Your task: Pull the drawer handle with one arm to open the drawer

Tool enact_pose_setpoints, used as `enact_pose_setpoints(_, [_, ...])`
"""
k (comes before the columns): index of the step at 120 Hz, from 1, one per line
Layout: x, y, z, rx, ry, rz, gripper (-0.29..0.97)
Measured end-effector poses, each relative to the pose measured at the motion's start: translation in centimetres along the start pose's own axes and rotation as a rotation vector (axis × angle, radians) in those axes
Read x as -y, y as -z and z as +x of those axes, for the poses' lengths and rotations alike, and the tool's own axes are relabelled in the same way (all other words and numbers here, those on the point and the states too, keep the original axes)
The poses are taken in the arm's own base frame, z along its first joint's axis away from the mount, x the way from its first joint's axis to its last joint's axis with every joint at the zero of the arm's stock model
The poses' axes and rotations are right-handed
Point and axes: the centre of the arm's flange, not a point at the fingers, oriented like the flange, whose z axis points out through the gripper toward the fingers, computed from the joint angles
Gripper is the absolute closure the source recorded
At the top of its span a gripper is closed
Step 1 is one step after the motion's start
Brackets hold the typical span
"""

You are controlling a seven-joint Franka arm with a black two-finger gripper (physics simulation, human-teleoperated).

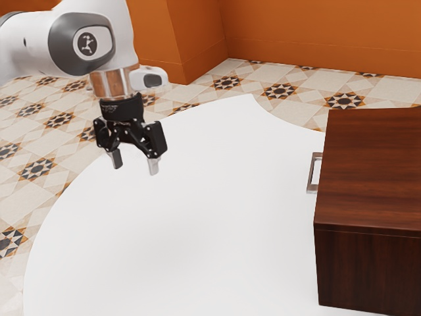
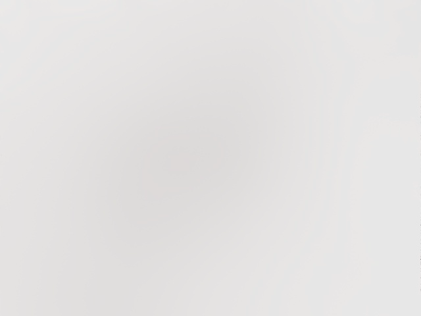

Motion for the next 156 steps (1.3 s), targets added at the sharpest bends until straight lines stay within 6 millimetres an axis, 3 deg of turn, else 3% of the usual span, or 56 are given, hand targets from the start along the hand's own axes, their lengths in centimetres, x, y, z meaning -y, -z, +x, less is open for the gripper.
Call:
enact_pose_setpoints(49, [0.3,0.8,0.8,-0.076,0.021,-0.016,0.00])
enact_pose_setpoints(66, [0.3,8.5,-3.0,-0.221,0.019,-0.032,0.00])
enact_pose_setpoints(74, [-0.8,9.9,-3.7,-0.252,0.015,-0.042,0.00])
enact_pose_setpoints(81, [-2.9,8.9,-2.1,-0.251,-0.002,-0.067,0.00])
enact_pose_setpoints(93, [-6.9,5.9,2.7,-0.249,-0.020,-0.116,0.00])
enact_pose_setpoints(117, [-10.5,1.3,8.9,-0.258,0.006,-0.170,0.00])
enact_pose_setpoints(156, [-12.7,-1.1,10.6,-0.231,0.121,-0.250,0.00])
